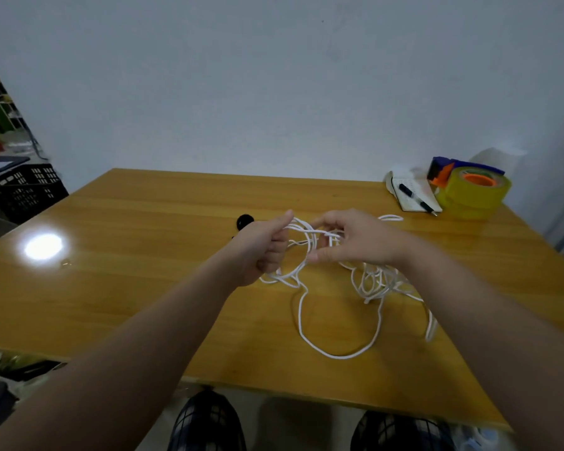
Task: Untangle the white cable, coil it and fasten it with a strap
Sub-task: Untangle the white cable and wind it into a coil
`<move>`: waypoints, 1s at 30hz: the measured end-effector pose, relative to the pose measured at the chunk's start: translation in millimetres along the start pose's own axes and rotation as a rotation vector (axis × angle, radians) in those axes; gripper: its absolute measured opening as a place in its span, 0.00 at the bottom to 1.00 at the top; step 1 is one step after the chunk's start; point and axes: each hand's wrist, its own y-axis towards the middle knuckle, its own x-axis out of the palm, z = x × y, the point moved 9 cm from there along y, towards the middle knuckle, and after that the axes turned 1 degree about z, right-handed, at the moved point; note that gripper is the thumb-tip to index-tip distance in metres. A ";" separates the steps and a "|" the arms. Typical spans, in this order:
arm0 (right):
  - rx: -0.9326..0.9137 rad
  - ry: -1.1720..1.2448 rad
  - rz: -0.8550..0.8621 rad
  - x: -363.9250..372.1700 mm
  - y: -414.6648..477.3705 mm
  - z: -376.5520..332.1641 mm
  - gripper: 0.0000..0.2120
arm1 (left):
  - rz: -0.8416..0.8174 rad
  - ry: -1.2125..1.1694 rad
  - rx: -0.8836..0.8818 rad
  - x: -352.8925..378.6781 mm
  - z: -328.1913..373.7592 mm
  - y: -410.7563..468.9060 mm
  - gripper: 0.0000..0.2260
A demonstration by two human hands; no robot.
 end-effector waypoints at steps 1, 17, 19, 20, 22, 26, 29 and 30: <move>-0.002 -0.030 -0.014 -1.8 -2.5 -0.6 0.29 | 0.014 0.016 0.007 -3.2 0.2 -0.2 0.23; -0.007 -0.215 0.430 -43.9 -21.3 41.9 0.25 | -0.058 -0.222 0.116 1.6 6.8 -19.1 0.23; 0.065 -0.048 0.488 -44.0 -25.2 59.7 0.25 | -0.061 -0.423 0.168 2.5 21.1 -22.8 0.23; 0.120 0.005 0.502 -43.0 -27.0 69.3 0.25 | -0.056 -0.482 0.190 5.7 26.7 -25.4 0.24; 0.209 -0.098 0.507 -41.5 -29.9 75.5 0.24 | -0.062 -0.509 0.231 17.5 34.5 -29.2 0.27; 0.293 -0.691 0.393 -29.1 -22.4 48.6 0.21 | -0.137 -0.607 0.264 35.0 43.4 -30.9 0.30; 0.230 -0.857 0.255 -7.1 -18.0 33.3 0.18 | -0.153 -0.634 0.266 34.8 52.2 -23.9 0.26; 0.191 -0.899 0.215 2.5 -18.1 27.7 0.17 | -0.125 -0.622 0.264 32.4 53.4 -19.4 0.24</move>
